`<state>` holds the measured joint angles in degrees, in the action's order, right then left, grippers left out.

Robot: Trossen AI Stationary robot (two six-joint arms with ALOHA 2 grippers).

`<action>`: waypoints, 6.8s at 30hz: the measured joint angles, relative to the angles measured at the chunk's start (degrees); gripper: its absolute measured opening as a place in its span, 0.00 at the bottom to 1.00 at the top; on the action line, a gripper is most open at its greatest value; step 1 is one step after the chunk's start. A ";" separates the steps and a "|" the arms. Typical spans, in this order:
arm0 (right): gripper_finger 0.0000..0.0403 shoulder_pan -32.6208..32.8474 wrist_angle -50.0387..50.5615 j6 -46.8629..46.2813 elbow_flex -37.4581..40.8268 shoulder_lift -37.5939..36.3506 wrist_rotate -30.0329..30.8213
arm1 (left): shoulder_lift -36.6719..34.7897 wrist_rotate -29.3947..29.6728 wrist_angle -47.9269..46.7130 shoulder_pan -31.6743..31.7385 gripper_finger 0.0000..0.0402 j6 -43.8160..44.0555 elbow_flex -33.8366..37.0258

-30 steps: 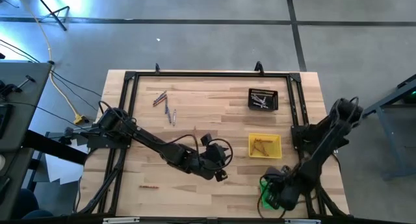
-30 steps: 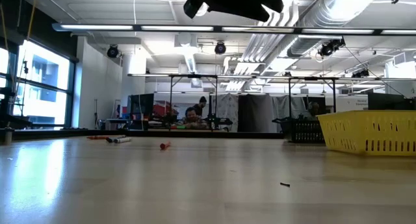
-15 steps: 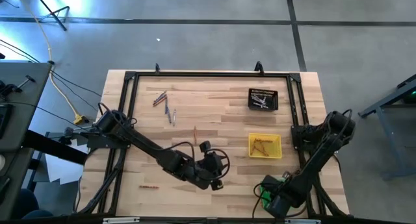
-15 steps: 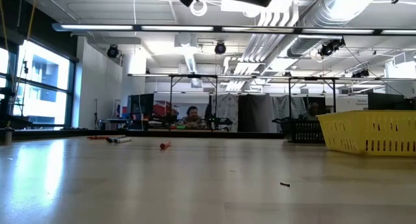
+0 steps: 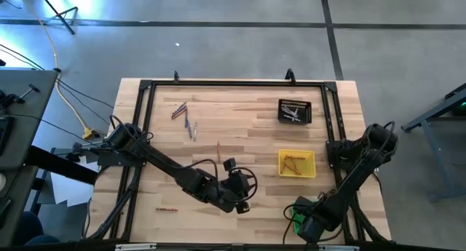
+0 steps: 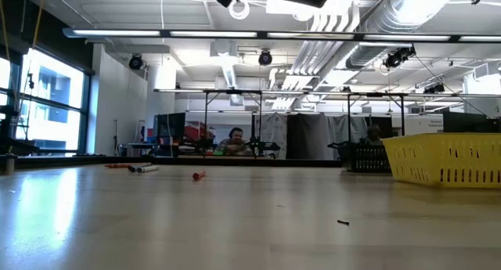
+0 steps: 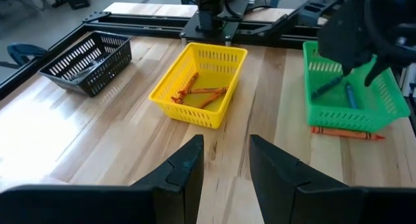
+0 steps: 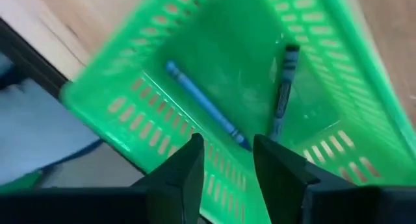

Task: Sort crayons
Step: Put the orange crayon into the yellow basket

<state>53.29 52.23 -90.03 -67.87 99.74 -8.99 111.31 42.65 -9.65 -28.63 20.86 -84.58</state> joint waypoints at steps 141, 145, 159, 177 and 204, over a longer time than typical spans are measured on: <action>0.29 -8.69 32.08 31.95 -18.30 -6.47 54.09 | -19.78 -8.42 -26.47 -22.65 0.00 36.26 25.40; 0.29 -8.69 31.26 27.85 -16.64 -6.48 61.00 | -19.85 9.81 -17.25 -21.40 0.00 26.14 25.40; 0.29 -9.21 1.91 39.04 -8.84 -6.47 80.51 | -19.78 19.87 15.91 -10.97 0.00 -7.19 25.40; 0.29 -20.46 -27.91 82.10 -5.26 -7.17 48.13 | -19.78 19.91 15.23 -8.60 0.00 -10.64 25.40; 0.29 -35.51 -94.04 82.90 22.26 -12.92 19.01 | -19.62 22.81 16.20 -7.83 0.00 -5.11 25.68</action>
<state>17.78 -41.81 -7.13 -45.61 86.82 10.03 91.69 65.46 6.54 -36.46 15.75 -58.89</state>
